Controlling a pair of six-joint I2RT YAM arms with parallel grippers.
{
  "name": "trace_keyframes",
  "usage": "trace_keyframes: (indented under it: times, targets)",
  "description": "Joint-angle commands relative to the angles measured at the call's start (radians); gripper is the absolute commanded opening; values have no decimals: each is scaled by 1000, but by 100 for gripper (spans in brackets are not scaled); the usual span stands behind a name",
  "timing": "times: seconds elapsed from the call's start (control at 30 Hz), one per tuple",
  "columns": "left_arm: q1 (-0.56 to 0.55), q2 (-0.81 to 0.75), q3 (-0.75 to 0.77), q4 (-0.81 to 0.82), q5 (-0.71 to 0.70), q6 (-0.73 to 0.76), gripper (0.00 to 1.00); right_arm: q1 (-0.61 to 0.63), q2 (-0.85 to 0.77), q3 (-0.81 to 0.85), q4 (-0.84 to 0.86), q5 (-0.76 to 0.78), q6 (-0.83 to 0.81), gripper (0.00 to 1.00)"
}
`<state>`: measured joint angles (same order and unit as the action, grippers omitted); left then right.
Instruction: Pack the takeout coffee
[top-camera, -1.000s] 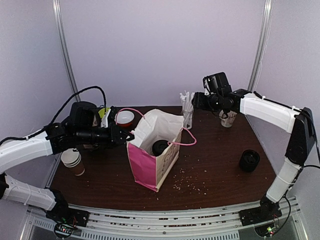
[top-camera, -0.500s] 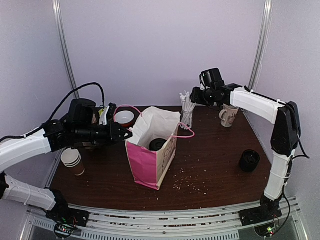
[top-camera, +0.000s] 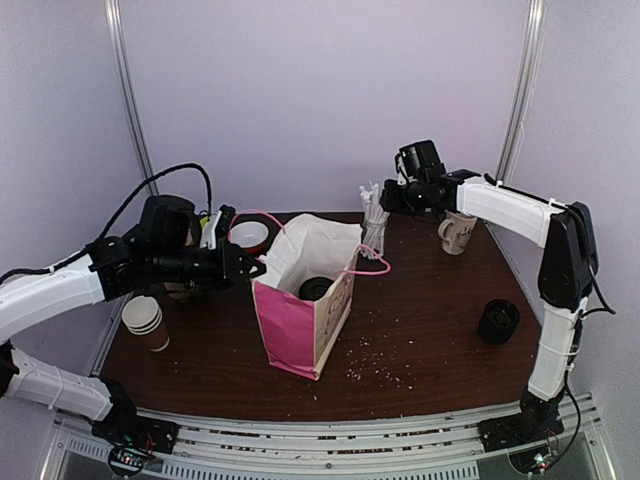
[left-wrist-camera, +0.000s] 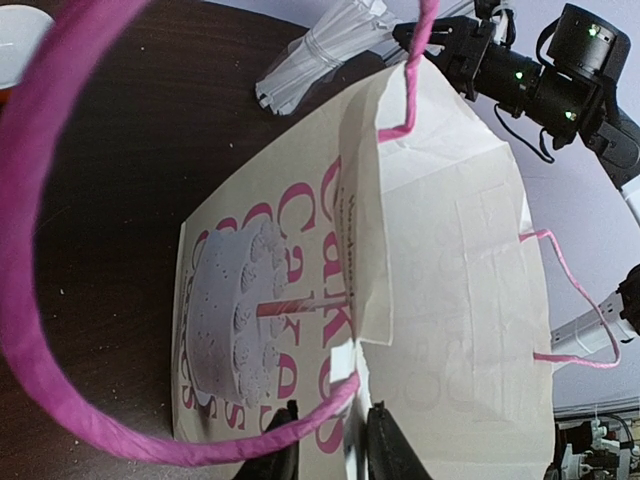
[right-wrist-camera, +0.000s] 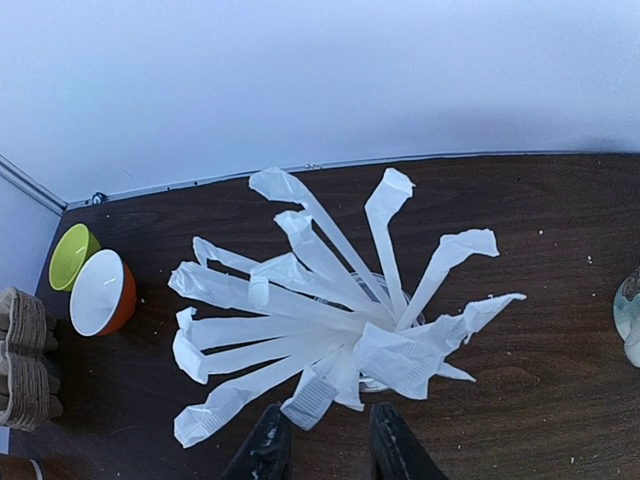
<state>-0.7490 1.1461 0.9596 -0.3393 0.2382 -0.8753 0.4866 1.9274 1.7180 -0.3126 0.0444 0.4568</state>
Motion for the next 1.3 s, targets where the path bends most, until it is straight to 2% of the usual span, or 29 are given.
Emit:
trace_keyframes:
  times: [0.0, 0.13, 0.4, 1.27]
  targets:
    - [-1, 12, 25, -1, -15, 21, 25, -4, 19, 35, -14, -13, 2, 26]
    - [-1, 15, 28, -2, -15, 22, 25, -4, 19, 38, -14, -17, -2, 19]
    - [-1, 15, 29, -1, -18, 25, 23, -6, 2, 46, -27, -21, -8, 0]
    - [-1, 36, 49, -17, -40, 40, 21, -19, -202, 49, -46, -61, -53, 0]
